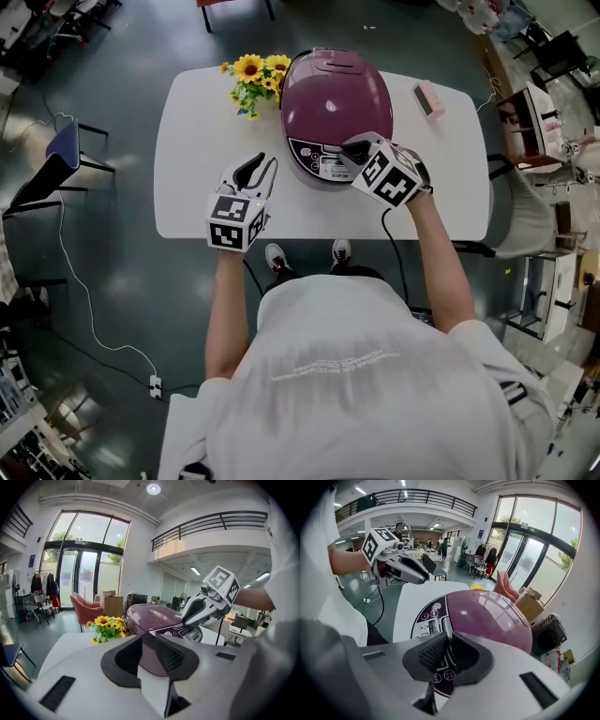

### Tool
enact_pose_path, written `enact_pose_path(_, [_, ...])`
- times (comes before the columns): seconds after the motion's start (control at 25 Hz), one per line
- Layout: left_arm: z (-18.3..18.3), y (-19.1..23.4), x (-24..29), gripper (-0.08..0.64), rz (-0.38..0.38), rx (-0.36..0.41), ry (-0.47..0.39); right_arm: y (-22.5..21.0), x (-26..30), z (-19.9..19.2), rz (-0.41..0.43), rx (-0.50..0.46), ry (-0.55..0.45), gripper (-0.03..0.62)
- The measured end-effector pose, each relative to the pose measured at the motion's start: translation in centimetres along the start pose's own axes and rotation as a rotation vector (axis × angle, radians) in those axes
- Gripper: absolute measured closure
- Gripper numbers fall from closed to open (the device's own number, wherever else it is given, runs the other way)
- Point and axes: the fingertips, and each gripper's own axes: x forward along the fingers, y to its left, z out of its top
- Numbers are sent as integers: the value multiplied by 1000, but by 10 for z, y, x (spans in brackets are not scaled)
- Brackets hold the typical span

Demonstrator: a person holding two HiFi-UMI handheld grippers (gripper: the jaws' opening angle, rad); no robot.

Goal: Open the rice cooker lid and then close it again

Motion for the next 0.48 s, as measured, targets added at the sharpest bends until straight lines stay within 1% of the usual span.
enact_pose_path(0.12, [0,0,0,459,-1,-1,-2,1,0,1,5,-2,2,538])
enact_pose_path(0.24, [1,1,2,459,-2,-1,-3,0,0,2,-15,-23,-1,538])
enact_pose_path(0.4, [1,1,3,459,-1,1,2,3,0,0,-80,-112,37,541])
enact_pose_path(0.48, [1,2,2,459,3,0,2,3,1,-1,-82,-136,54,543])
